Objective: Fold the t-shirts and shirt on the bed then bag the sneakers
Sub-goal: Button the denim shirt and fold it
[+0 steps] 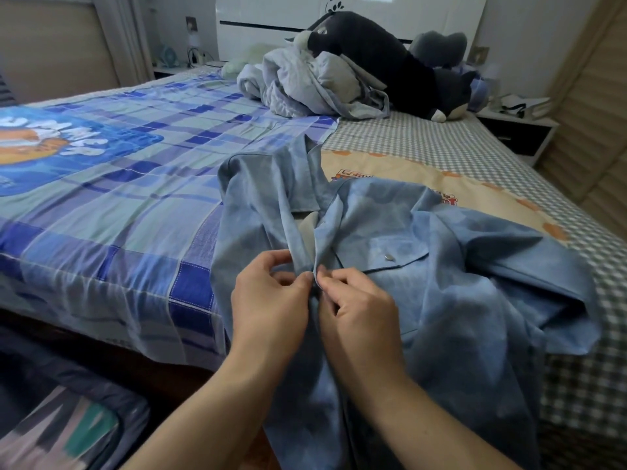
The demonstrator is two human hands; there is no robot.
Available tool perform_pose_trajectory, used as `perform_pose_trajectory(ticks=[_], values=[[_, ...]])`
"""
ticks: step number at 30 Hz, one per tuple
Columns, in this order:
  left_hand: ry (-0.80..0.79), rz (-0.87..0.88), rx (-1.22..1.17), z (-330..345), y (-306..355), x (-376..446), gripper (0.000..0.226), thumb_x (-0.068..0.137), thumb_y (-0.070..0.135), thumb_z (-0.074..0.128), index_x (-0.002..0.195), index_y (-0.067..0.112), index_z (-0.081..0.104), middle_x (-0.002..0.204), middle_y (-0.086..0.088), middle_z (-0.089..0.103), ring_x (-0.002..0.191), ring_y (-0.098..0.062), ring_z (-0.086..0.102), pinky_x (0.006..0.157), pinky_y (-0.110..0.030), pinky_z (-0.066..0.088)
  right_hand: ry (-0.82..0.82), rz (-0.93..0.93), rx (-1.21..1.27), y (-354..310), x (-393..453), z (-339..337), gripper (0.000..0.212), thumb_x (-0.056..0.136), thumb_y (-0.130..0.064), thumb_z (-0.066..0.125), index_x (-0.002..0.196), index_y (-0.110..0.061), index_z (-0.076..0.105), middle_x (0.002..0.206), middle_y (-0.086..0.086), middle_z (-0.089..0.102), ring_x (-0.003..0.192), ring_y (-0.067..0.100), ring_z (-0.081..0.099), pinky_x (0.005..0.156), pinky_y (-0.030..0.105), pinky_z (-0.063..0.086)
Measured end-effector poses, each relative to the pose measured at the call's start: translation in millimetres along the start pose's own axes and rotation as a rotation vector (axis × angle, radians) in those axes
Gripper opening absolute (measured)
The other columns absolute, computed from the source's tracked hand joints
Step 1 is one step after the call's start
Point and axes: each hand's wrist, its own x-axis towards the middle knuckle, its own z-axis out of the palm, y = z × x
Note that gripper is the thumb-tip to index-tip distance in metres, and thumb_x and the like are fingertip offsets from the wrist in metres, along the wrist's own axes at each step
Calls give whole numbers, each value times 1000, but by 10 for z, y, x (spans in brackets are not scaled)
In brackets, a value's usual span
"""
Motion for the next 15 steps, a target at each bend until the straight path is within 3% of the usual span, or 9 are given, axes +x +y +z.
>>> perform_pose_trajectory(ticks=[7,10,12,13,15], values=[[-8,3,48,-47,-7,-34,27,86,13,79,104,26,64,72,3,76,77,-12,75,86,-43,59,-92,-65,-120,55,-30,11,27,105,-21,53,93,-10,74,79,-7,58,66,4,50,61,9,33],[-72,-37,137,-35,-74,1,40,85,8,72,117,27,57,73,-2,75,75,-17,72,81,-39,58,-203,-94,-263,94,11,-44,26,100,-25,53,87,-14,72,77,-3,58,67,14,54,60,21,34],[-90,78,399,-82,-81,81,47,84,16,65,125,32,48,84,-5,74,85,-25,69,84,-43,56,-423,-24,-387,95,77,-159,38,98,-42,48,74,-16,64,79,2,59,77,24,58,62,31,35],[-42,201,505,-122,-57,142,44,86,21,63,125,32,47,89,-4,72,90,-27,67,85,-44,53,-458,41,-398,79,126,-223,45,98,-48,48,67,-16,55,77,3,59,78,27,56,63,34,33],[112,463,475,-138,23,291,30,92,25,62,120,26,51,93,-2,65,89,-24,60,84,-42,48,-281,43,-373,11,301,-297,43,98,-41,54,64,-16,52,73,4,56,76,27,51,66,36,30]])
